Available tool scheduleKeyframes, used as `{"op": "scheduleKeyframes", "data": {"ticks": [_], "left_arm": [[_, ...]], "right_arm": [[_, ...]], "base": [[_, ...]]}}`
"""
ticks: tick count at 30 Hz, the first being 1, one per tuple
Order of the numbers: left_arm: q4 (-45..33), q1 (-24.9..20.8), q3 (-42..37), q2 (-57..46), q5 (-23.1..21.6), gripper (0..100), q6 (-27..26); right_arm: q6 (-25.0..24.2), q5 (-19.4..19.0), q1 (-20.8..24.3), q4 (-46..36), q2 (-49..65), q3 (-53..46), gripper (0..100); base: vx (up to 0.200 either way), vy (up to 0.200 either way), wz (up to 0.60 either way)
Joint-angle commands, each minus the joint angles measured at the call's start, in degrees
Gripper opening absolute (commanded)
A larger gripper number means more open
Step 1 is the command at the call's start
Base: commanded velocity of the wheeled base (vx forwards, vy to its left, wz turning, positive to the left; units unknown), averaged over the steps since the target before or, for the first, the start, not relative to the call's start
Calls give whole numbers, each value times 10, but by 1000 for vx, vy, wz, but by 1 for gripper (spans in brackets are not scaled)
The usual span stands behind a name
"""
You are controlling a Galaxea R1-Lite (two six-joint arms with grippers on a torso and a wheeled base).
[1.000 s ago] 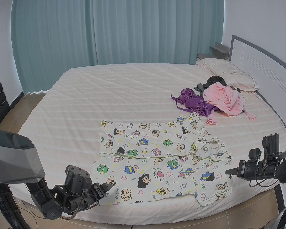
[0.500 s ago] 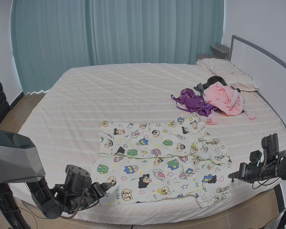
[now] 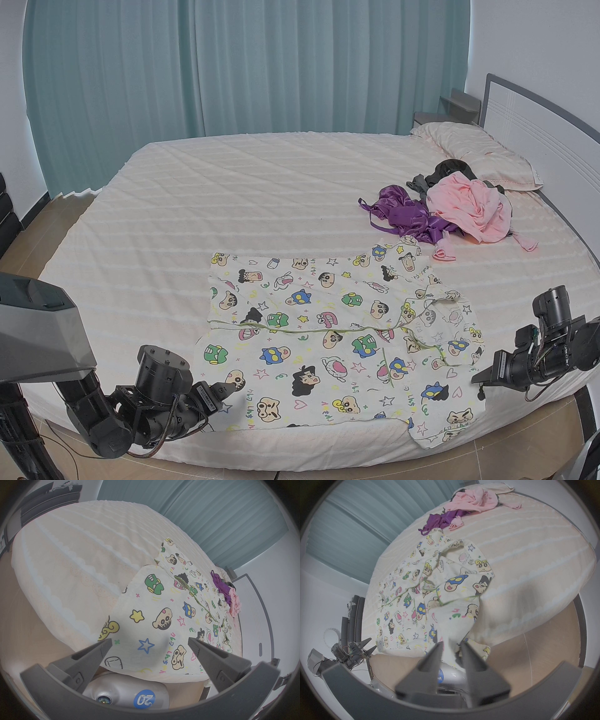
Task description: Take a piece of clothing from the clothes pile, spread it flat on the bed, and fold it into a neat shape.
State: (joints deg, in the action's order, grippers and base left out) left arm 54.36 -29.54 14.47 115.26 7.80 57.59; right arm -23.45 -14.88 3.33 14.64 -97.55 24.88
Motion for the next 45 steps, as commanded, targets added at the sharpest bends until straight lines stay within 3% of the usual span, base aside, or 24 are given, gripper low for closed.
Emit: {"op": "scheduleKeyframes", "data": {"ticks": [1,7,12,21,28,40,45], "left_arm": [[0,2,0,1,0,100,1],[0,6,2,1,0,100,0],[0,6,1,-6,1,100,-1],[4,6,0,-9,1,100,-1],[42,8,-5,-7,45,100,2],[47,20,1,-4,44,100,3],[47,21,1,-3,45,100,3]], "right_arm": [[2,0,-1,-1,-41,2,100],[10,2,-17,0,-38,12,100],[7,29,-24,3,-36,37,100],[-5,24,-17,36,-45,95,100],[-42,11,-13,43,-110,192,100],[-57,11,-8,45,-142,199,100],[-56,11,-3,45,-141,195,100]], "base": [[0,0,0],[0,0,0],[0,0,0],[0,0,0],[0,0,0],[200,0,0],[0,0,0]]}}
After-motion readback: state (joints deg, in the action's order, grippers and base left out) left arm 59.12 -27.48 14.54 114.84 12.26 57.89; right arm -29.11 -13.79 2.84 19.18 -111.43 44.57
